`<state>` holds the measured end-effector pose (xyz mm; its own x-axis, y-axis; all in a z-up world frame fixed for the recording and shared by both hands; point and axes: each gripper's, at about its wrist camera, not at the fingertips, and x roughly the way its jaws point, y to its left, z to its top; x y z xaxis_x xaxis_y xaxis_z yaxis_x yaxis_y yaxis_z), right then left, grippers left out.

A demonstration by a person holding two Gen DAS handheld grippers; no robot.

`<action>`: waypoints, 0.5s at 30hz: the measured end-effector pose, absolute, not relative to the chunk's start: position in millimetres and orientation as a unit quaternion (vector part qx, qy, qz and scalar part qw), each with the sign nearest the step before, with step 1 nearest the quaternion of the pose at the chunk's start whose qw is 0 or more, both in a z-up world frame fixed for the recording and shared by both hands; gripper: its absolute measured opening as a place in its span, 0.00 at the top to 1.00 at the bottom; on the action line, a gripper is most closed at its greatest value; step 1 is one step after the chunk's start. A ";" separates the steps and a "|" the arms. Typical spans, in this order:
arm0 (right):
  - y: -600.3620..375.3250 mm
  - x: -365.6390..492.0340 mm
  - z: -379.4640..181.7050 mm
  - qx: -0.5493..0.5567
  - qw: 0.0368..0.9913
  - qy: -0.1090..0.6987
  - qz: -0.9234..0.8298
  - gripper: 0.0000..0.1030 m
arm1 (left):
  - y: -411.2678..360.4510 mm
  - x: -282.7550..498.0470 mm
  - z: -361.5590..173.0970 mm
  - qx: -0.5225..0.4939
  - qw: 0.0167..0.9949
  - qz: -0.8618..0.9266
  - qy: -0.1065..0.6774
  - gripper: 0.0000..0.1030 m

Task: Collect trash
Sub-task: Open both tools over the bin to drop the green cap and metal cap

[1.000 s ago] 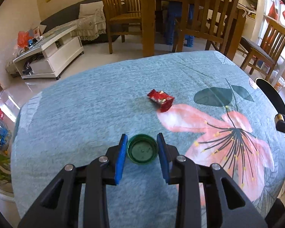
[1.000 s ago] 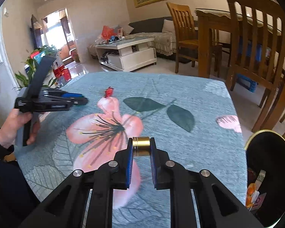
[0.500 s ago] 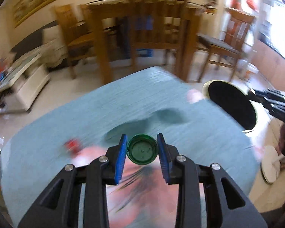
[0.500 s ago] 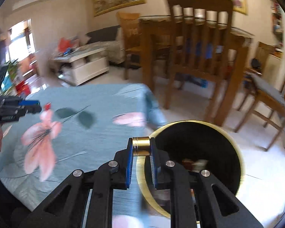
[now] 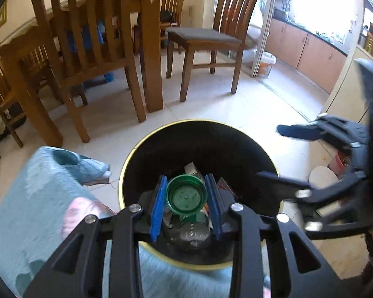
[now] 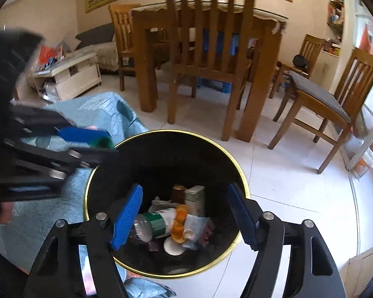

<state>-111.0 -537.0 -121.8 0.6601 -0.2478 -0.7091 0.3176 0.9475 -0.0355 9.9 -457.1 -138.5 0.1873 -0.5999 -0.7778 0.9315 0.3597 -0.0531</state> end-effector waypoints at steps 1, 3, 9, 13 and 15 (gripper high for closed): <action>-541.3 -115.2 -120.5 0.048 0.910 0.379 -0.160 0.28 | -463.5 12.6 -144.8 0.220 0.733 -0.520 0.380 0.68; -551.2 -125.8 -116.8 0.059 0.912 0.368 -0.169 0.24 | -468.6 15.8 -151.0 0.213 0.729 -0.521 0.390 0.66; -560.7 -147.4 -111.3 0.093 0.918 0.344 -0.174 0.22 | -471.3 22.9 -151.2 0.191 0.745 -0.509 0.388 0.03; -552.4 -154.2 -103.2 0.101 0.922 0.333 -0.172 0.20 | -449.3 19.9 -137.1 0.183 0.761 -0.499 0.373 0.03; -544.0 -155.2 -97.5 0.107 0.927 0.322 -0.161 0.19 | -415.6 15.0 -118.3 0.158 0.776 -0.495 0.357 0.03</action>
